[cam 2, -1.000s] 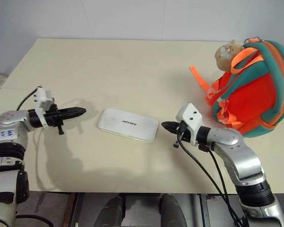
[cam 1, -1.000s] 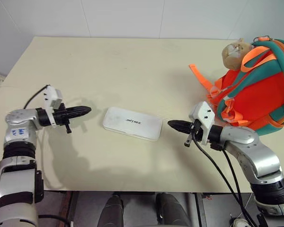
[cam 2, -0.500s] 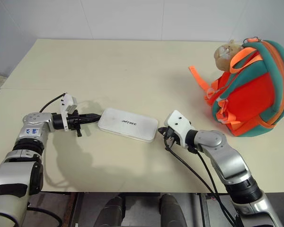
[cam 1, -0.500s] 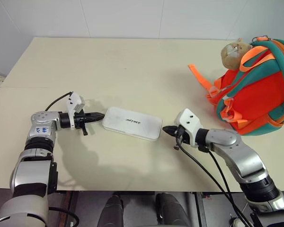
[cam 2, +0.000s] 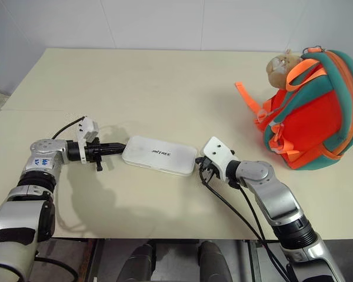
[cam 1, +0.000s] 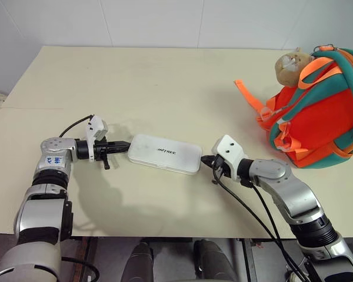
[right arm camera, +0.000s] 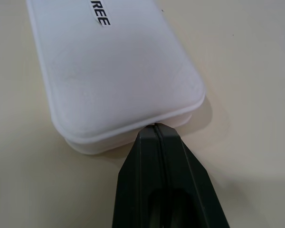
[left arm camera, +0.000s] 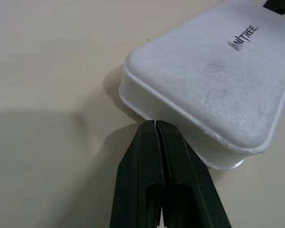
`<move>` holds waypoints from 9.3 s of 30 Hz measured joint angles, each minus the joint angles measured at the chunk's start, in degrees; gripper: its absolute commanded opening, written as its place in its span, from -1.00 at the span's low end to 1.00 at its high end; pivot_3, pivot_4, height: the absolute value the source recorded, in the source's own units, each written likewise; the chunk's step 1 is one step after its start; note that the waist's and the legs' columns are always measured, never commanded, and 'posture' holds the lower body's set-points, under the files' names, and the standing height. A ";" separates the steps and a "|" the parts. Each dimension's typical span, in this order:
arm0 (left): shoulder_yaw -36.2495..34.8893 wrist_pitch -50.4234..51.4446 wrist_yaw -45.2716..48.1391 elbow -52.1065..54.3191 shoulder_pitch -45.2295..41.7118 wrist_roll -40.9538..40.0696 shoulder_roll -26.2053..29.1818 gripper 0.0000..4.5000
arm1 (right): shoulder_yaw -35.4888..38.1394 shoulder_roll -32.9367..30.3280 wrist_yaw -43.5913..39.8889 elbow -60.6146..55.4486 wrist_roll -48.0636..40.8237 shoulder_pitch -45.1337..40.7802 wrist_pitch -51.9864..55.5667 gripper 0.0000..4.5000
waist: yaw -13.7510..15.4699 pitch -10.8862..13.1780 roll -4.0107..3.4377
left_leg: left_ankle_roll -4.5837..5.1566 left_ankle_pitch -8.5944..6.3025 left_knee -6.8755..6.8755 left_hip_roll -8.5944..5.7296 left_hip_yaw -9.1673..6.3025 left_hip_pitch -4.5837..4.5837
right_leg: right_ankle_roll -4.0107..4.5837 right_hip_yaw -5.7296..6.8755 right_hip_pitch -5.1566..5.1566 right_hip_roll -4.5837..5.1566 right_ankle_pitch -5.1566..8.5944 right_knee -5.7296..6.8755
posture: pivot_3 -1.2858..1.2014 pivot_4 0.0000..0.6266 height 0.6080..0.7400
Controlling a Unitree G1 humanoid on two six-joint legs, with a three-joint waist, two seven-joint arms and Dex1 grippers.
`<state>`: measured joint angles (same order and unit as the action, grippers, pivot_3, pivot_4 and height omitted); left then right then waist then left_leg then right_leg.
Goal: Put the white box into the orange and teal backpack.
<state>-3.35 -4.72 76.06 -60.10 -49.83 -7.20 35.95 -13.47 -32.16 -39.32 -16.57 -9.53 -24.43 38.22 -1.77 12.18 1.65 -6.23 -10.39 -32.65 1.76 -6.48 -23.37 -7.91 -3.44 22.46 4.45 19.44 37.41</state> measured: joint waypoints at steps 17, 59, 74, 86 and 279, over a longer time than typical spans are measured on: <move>1.47 16.30 4.78 33.40 17.21 -2.62 3.82 -0.97 | 0.35 -6.42 -9.14 -1.56 -0.10 -0.40 0.08 -0.99 | 0.00 0.00 -0.01 | 0.00 0.00 0.01 0.00 0.00 0.02 | 0.01 -0.04 -0.03 0.00 0.00 -0.02 | 0.03 -0.52 1.00; -7.91 36.82 -12.43 47.97 21.26 -11.12 10.42 0.64 | 5.13 -13.54 -12.92 3.39 0.50 0.78 -6.93 0.76 | 0.04 0.01 0.00 | 0.02 -0.03 0.01 0.01 0.00 -0.01 | 0.04 -0.04 -0.02 0.01 0.01 -0.14 | 0.03 -0.52 1.00; -16.87 59.57 -20.26 52.57 21.96 -31.48 3.58 0.98 | 3.18 -10.32 -11.19 3.83 2.31 0.73 -9.72 1.00 | 0.01 0.01 0.01 | 0.01 -0.05 0.00 0.01 0.00 0.00 | 0.03 -0.04 -0.03 0.01 0.01 -0.11 | 0.03 -0.52 1.00; -19.22 74.93 -24.47 48.55 23.44 -38.53 3.56 0.98 | 2.49 -10.24 -11.57 4.76 3.95 0.73 -12.88 1.00 | 0.03 0.01 0.02 | 0.01 -0.05 -0.03 0.00 0.00 0.01 | 0.03 -0.05 -0.04 0.01 0.00 -0.12 | 0.03 -0.52 1.00; -35.02 87.08 -49.80 57.64 19.67 -54.63 -16.86 -0.32 | 26.35 3.03 6.46 -8.12 -3.63 12.11 -8.36 1.00 | 0.23 0.01 0.04 | -0.07 -0.09 -0.06 0.00 0.02 -0.03 | -0.05 -0.05 -0.15 0.04 -0.15 -0.48 | 0.03 -0.52 1.00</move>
<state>-38.37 82.36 26.26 -2.46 -30.16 -61.83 19.09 12.88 -29.13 -32.86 -24.69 -13.15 -12.32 29.86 -1.54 12.19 1.70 -6.30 -10.48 -32.71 1.76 -6.46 -23.40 -7.96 -3.49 22.31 4.49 19.30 36.93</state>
